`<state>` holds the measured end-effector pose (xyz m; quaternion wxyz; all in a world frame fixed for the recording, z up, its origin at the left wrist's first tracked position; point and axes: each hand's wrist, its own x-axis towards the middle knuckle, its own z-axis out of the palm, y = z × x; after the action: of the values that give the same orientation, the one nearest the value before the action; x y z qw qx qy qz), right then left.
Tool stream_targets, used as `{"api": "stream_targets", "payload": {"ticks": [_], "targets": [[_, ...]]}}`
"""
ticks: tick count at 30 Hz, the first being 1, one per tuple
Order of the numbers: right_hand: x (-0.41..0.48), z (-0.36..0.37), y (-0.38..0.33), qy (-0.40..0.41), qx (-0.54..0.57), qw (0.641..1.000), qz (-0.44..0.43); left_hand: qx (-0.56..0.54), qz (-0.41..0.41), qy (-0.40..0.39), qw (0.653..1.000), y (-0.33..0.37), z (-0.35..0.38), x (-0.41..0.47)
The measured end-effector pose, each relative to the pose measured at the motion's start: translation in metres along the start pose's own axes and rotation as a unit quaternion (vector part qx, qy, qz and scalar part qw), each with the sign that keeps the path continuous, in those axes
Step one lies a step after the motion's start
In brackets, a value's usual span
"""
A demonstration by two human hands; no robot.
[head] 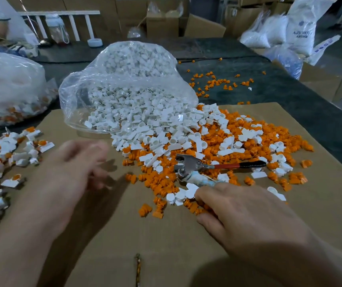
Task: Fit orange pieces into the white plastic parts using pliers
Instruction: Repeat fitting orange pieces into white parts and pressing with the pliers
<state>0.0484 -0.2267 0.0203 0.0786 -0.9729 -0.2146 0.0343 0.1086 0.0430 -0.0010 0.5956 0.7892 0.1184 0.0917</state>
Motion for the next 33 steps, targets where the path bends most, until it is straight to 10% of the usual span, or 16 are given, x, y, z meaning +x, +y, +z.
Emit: {"api": "stream_targets", "payload": {"ticks": [3, 8, 23, 33], "targets": [[0.0, 0.001, 0.001, 0.014, -0.005, 1.0, -0.001, 0.294, 0.105, -0.127, 0.941, 0.005, 0.006, -0.02], [0.001, 0.005, 0.002, 0.033, 0.002, 0.999, 0.0, 0.481, 0.126, -0.228, 0.837, 0.008, 0.017, -0.028], [0.01, 0.015, -0.006, 0.087, 0.052, 0.995, 0.012, 0.308, 0.249, -0.172, 0.902, -0.004, 0.054, -0.055], [0.008, 0.007, -0.01, 0.07, 0.066, 0.995, 0.012, 0.299, 0.329, -0.143, 0.884, -0.003, 0.068, -0.06]]}}
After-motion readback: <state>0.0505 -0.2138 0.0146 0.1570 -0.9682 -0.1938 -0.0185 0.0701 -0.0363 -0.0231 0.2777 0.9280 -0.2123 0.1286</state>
